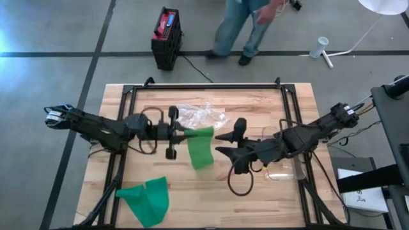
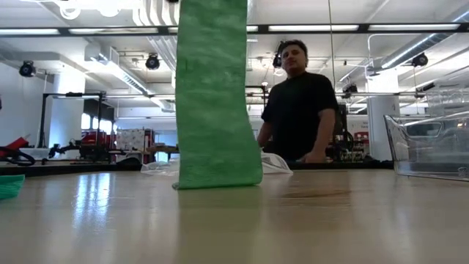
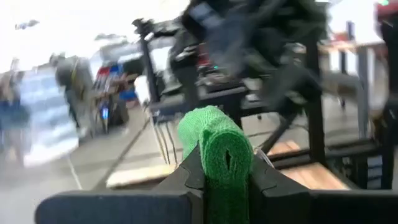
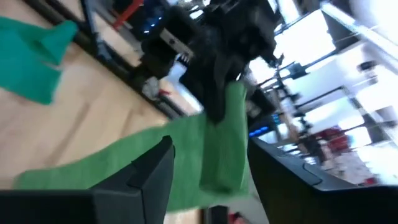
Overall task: Roll bandage
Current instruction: Roll the green bandage
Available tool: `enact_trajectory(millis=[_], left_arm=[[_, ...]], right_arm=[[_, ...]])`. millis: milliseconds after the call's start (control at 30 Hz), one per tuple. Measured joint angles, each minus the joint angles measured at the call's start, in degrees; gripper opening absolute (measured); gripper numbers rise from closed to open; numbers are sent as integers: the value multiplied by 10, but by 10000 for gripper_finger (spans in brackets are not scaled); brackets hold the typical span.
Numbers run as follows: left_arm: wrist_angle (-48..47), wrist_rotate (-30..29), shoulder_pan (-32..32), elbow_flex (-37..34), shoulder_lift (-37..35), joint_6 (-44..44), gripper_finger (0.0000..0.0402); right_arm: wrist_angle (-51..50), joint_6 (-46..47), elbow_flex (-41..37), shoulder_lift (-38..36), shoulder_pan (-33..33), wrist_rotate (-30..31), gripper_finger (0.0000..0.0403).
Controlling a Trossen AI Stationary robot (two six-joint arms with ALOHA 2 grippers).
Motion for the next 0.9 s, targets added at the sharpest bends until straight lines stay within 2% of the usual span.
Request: enact_trajectory(millis=[133, 267, 500, 700, 900], left_arm=[[1, 26, 31, 0, 4, -112, 25], [5, 46, 40, 0, 4, -168, 33], [25, 60, 40, 0, 5, -221, 26], [26, 60, 40, 0, 5, -231, 33], [26, 60, 40, 0, 6, -230, 28]], right_arm=[[27, -45, 0, 8, -14, 21, 204], [34, -72, 0, 22, -27, 23, 202], [35, -98, 0, 45, -54, 39, 210], [46, -129, 0, 60, -60, 61, 227], [54, -129, 1, 66, -62, 62, 217]])
